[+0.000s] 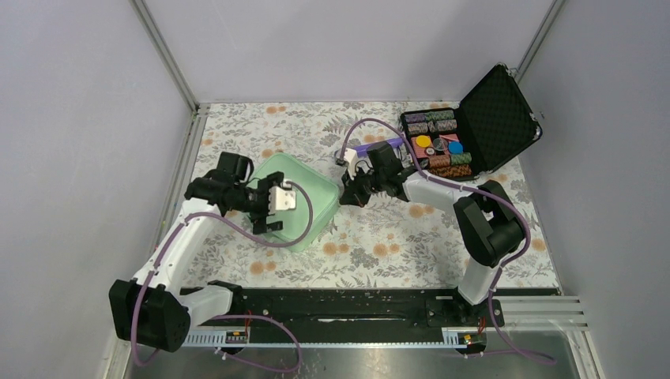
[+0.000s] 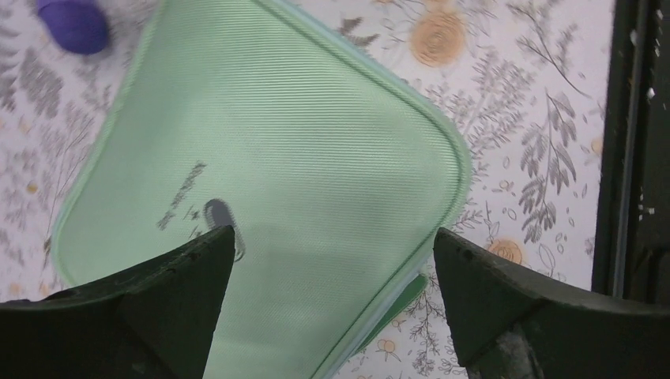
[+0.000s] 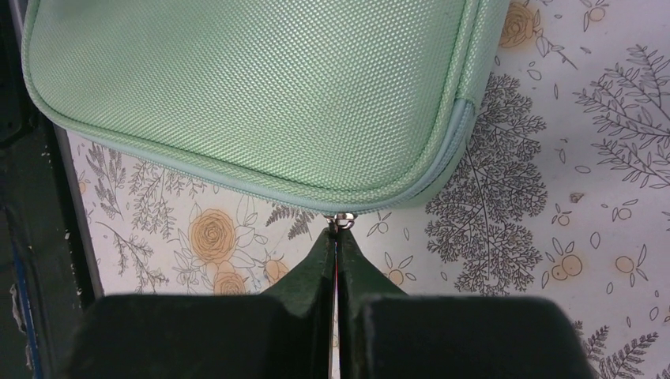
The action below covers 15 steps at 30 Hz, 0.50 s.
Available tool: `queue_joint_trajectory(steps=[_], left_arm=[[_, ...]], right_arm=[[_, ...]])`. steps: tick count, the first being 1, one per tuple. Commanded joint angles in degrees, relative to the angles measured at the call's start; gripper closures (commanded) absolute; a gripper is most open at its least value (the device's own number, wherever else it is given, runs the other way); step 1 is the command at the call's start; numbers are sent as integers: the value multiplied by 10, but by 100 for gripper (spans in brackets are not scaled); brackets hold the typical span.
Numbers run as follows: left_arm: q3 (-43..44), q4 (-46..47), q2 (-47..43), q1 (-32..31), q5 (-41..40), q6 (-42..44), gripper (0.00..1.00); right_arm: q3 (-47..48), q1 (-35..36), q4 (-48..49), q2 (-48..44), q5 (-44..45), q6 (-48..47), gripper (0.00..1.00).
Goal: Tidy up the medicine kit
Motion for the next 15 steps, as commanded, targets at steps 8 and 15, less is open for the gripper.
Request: queue_joint_trajectory(steps=[8,15], left_arm=[[-49,40,44,-47,12,146,6],[-73,62,28,-69,-5,113,7]], right_arm=[[32,6,-38,10,-21,15,100],[38,7,14,29,-17,46,98]])
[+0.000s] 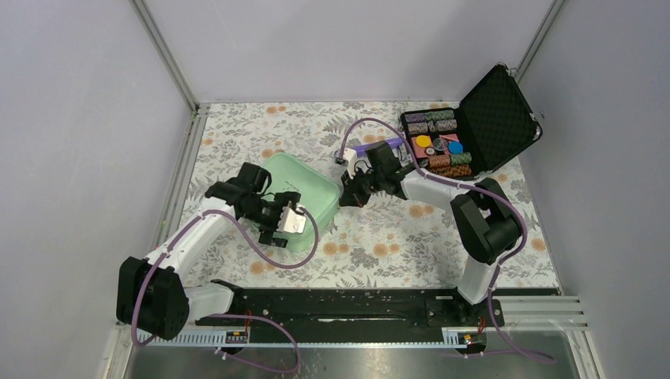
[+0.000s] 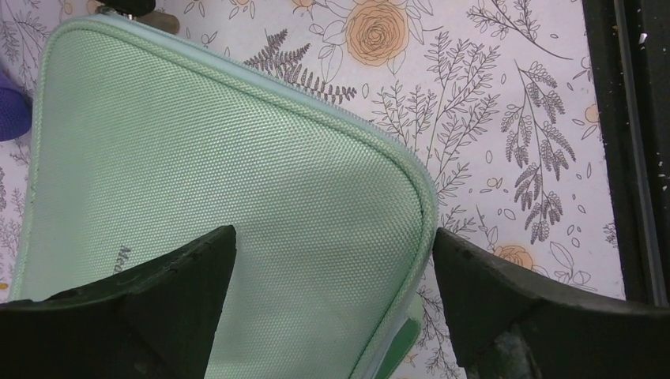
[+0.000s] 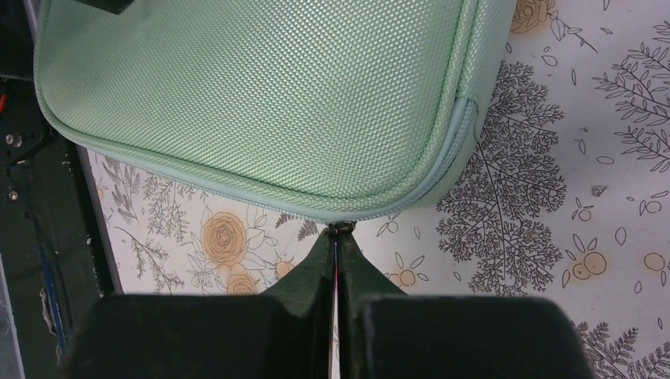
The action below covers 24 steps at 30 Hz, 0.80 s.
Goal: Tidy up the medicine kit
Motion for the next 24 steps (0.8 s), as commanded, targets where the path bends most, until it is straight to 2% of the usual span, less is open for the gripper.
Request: queue_joint_trajectory(steps=[1,8,18,20,24], left_arm=[[-24,48,-17,-17,0,-6,7],[-27,80,-14,-28,-9,-44,7],[-21,97,-12,-26,-16,-86,7],[-22,97,-16,-26,-19,-89,7],[-24,95,-19,-25,-20,-93,7]], right_arm=[[25,7,37,16,-10,19,97],[33,9,53,33,-9,35,87],[40,12,102,48,-1,80,85],[40,12,114,47,5,90,87],[32,12,119,39,14,88,100]])
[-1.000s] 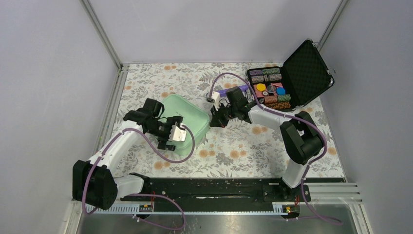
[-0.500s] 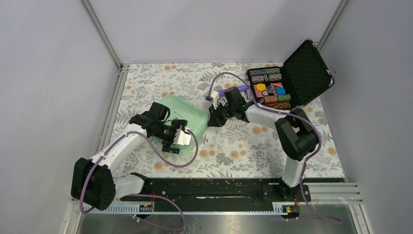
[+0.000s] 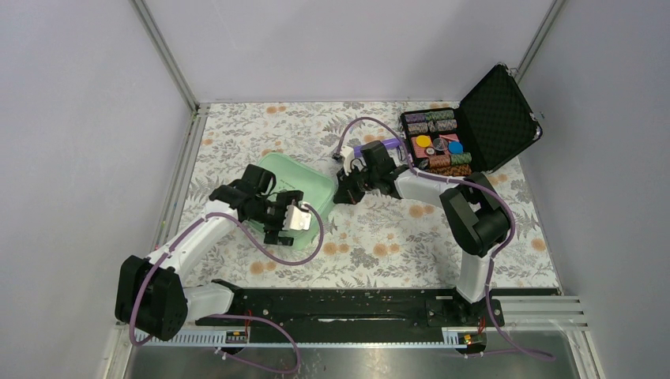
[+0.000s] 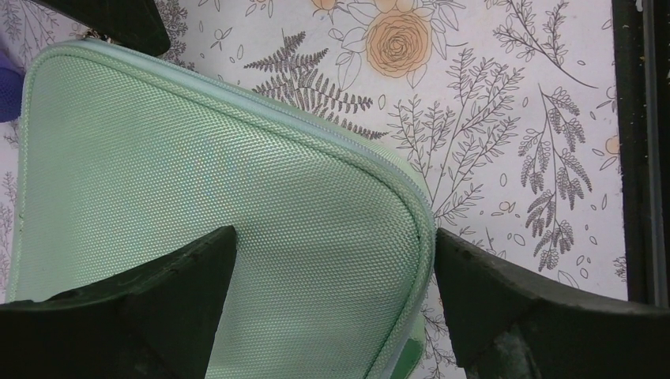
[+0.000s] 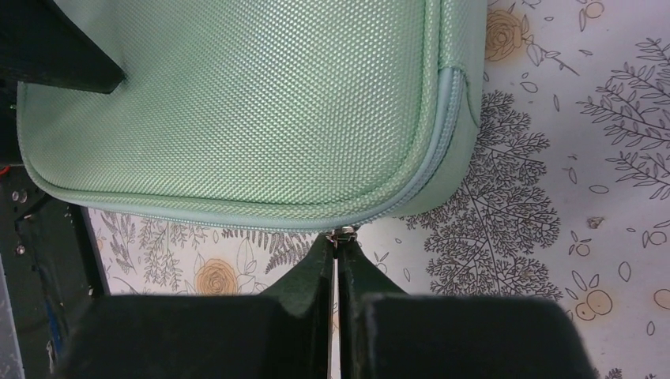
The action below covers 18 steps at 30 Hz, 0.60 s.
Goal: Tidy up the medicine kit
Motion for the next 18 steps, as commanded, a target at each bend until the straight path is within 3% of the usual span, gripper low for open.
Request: queue_joint_trajectory(steps=[1,7,13,18], left_arm=[[3,23,-14,2,2,-11,7],[-21,67,-19,3,7,-20,7],[-36,56,-6,2,23,74,7],[-34,132,21,1,29,32,11]], right_arm=[[12,8,48,-12,6,8,100],[3,8,-40,-55,2,-2,100],[42,9,-195,-69,-10,-55,100],[85,10,-301,-43,-5,-84,100]])
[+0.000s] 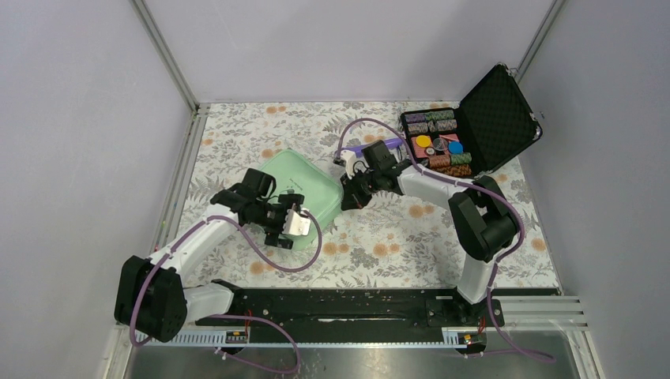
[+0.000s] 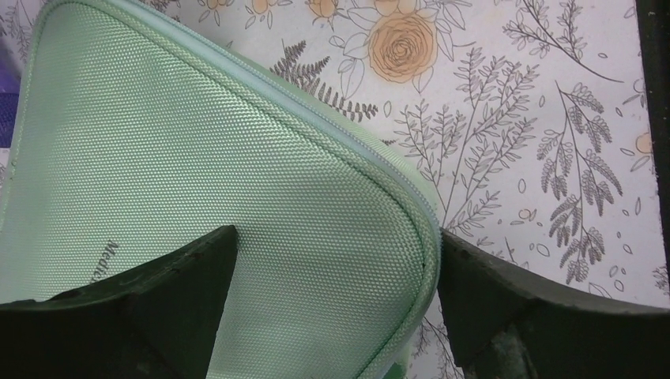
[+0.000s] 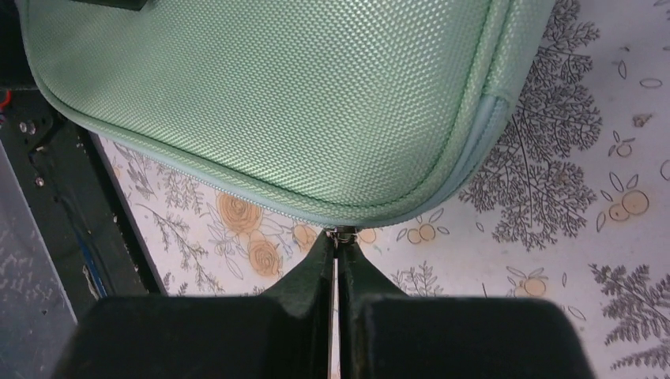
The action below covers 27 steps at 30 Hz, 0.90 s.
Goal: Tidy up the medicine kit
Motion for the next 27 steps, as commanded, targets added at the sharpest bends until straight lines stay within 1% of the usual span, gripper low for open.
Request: queue_joint_trajectory(steps=[1,3,5,8,12,14,17,19,21,23,25,27], left_arm=[[-7,115,26,-3,18,-16,11],[-12,170,35,-10,11,-54,14],[-10,229,48,-20,4,-113,17],[-5,291,66,-33,-2,-198,23],[-21,362,63,-44,17,-271,26],[-33,393,56,-51,15,-305,27],[-61,455,40,-55,0,-365,29],[-74,497,34,-54,-23,-410,29],[-78,517,26,-55,-45,-442,26],[-69,504,9,-53,-58,-465,20],[-54,458,-22,-40,-56,-468,13],[-34,422,-53,-13,-40,-483,9]], right_arm=[[55,9,-119,-7,-25,-29,100],[72,14,-135,3,-28,-21,100],[100,27,-152,14,-32,-16,100],[140,40,-167,30,-38,-9,100],[208,45,-187,68,-15,49,100],[221,48,-176,74,-16,68,100],[226,50,-158,77,-50,71,100],[227,49,-157,77,-80,51,100],[230,45,-158,77,-83,32,100],[233,37,-159,81,-73,19,100],[239,30,-173,88,-58,-7,100],[243,27,-195,93,-41,-48,100]])
